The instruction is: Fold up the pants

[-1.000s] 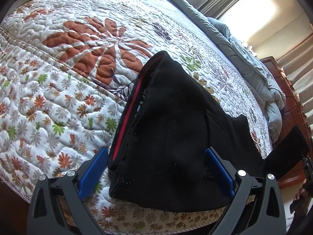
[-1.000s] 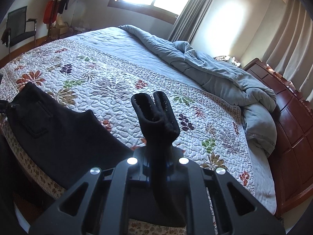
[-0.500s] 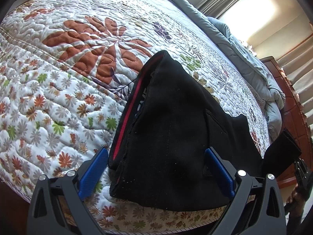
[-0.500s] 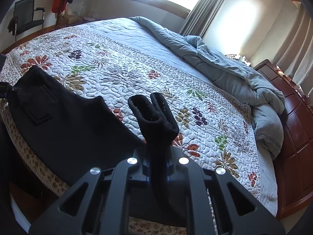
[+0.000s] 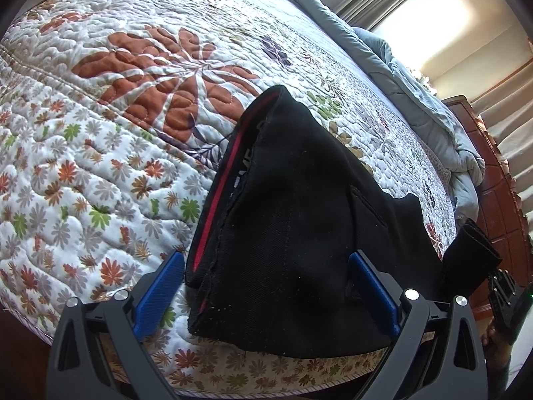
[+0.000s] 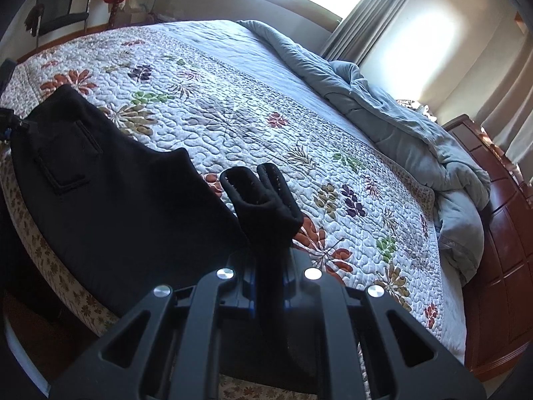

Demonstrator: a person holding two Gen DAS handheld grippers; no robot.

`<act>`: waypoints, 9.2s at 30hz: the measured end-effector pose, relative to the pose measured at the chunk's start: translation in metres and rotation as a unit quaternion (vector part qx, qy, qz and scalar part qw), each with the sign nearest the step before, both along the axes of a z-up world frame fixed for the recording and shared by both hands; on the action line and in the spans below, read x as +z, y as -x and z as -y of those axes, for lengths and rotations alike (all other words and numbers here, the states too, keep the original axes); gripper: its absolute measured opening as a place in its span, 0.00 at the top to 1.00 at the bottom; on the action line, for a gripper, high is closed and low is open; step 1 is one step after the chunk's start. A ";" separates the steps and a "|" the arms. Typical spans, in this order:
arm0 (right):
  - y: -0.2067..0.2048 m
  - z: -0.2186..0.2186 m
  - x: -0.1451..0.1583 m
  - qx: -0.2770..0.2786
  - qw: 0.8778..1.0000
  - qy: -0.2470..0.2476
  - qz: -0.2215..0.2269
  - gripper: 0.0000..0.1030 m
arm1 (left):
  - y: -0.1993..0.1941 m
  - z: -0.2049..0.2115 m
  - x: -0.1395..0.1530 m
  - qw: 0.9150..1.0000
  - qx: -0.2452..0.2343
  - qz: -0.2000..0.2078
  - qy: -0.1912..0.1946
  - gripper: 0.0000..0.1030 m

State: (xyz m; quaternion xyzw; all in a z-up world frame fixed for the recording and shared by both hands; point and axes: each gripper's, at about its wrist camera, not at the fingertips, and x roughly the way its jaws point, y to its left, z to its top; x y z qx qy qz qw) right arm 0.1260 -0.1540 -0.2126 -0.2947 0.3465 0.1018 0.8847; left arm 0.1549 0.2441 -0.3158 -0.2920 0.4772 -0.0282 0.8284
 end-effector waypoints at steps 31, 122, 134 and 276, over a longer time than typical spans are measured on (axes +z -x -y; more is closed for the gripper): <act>0.065 -0.059 -0.084 0.131 0.981 0.137 -0.045 0.45 | 0.009 0.002 0.002 1.000 0.000 0.000 0.002 0.04; -0.216 -0.376 -0.112 0.443 0.566 -0.025 -0.695 0.12 | 0.060 -0.016 -0.011 0.963 0.135 0.090 0.217 0.04; -0.236 -0.368 -0.125 0.424 0.588 -0.035 -0.688 0.61 | 0.067 -0.020 -0.016 0.964 0.138 0.090 0.210 0.61; -0.143 0.158 0.097 0.206 0.948 -0.073 -0.230 0.71 | -0.012 0.434 0.188 0.922 -0.354 0.126 -0.090 0.79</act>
